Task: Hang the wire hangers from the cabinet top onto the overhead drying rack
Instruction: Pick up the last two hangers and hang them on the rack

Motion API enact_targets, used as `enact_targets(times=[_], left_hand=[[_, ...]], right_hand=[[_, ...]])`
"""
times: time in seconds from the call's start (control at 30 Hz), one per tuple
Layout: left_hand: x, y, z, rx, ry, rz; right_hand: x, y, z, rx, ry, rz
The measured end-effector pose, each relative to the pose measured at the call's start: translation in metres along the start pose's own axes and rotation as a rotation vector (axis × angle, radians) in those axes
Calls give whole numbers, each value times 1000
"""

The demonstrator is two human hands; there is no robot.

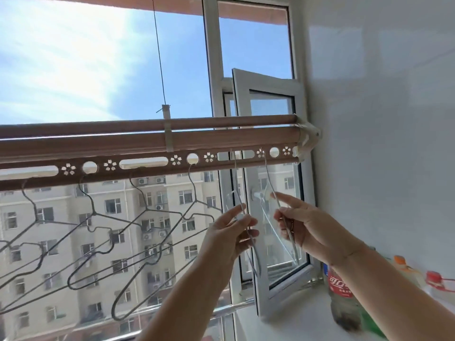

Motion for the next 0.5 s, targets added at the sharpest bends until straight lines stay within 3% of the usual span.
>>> enact_targets(times=[0.5], left_hand=[[-11, -6, 47, 47, -31, -1]], right_hand=[[13, -36, 35, 102, 51, 114]])
Point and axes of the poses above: each hand's wrist, its own z-axis towards the middle knuckle, its own y-axis out of the palm, x = y × z, the point moved 1 cm from there along z, towards the middle knuckle, and after that the axes turned 9 degrees about -z, right-handed, at the moved point
